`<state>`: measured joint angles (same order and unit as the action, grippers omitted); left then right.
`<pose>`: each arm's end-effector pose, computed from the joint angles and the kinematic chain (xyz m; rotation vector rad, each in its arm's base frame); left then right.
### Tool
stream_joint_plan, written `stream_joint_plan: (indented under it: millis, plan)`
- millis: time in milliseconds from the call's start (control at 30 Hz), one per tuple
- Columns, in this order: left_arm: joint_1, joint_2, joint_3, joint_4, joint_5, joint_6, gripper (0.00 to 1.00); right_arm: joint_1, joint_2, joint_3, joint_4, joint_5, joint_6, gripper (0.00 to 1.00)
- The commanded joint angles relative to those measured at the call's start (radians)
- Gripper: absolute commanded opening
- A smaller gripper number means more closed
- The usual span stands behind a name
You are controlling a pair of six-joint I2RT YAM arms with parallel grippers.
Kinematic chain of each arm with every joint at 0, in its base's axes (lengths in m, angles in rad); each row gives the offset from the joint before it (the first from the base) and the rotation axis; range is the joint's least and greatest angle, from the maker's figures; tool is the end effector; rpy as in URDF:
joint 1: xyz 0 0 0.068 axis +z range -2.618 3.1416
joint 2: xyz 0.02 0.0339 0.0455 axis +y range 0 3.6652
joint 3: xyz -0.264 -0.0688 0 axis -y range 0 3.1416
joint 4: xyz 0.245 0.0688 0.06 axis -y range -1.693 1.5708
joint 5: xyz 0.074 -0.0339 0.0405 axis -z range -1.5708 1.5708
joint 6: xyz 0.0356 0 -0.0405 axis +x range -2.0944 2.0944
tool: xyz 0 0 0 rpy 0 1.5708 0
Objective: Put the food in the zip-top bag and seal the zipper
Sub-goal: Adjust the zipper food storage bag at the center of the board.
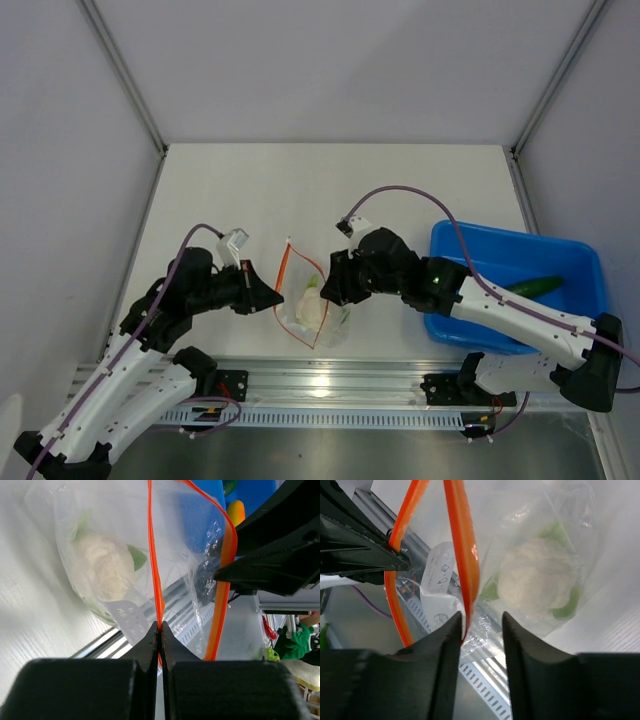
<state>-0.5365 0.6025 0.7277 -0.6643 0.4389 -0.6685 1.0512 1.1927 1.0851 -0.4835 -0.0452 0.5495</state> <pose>0.1033 -0.0791 0.2987 0.1365 2.2797 -1.1445 0.1295 0.2296 0.3311 -0.6046 2.2466 0.9267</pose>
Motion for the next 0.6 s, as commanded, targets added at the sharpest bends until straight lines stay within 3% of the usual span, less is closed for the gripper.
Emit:
stream_joint_plan:
  millis: [0,133,167,300,400,433,533,567]
  plan:
    - [-0.005,0.005,0.044,0.012,-0.031,0.049,0.01,-0.003,-0.008,0.068,-0.058,0.034,-0.026,0.47]
    - [-0.005,0.006,0.044,0.015,-0.052,0.063,0.01,-0.010,-0.022,0.139,-0.145,0.108,-0.026,0.69]
    - [-0.005,0.008,0.038,0.017,-0.054,0.067,0.00,-0.011,-0.034,0.174,-0.164,0.128,-0.026,0.80]
    - [-0.005,0.023,0.044,0.028,-0.046,0.075,0.01,-0.066,-0.077,0.259,-0.279,0.280,0.019,0.89]
    - [-0.005,0.033,0.050,0.035,-0.032,0.075,0.01,-0.257,-0.123,0.265,-0.293,0.233,0.040,0.93]
    - [-0.003,0.034,0.050,0.035,-0.029,0.075,0.01,-0.383,-0.131,0.262,-0.300,0.203,0.040,0.93]
    - [-0.005,0.031,0.058,0.034,-0.022,0.073,0.01,-0.566,-0.130,0.260,-0.326,0.125,0.026,0.93]
    - [-0.005,0.029,0.058,0.035,-0.022,0.073,0.00,-0.680,-0.127,0.257,-0.331,0.102,0.014,0.93]
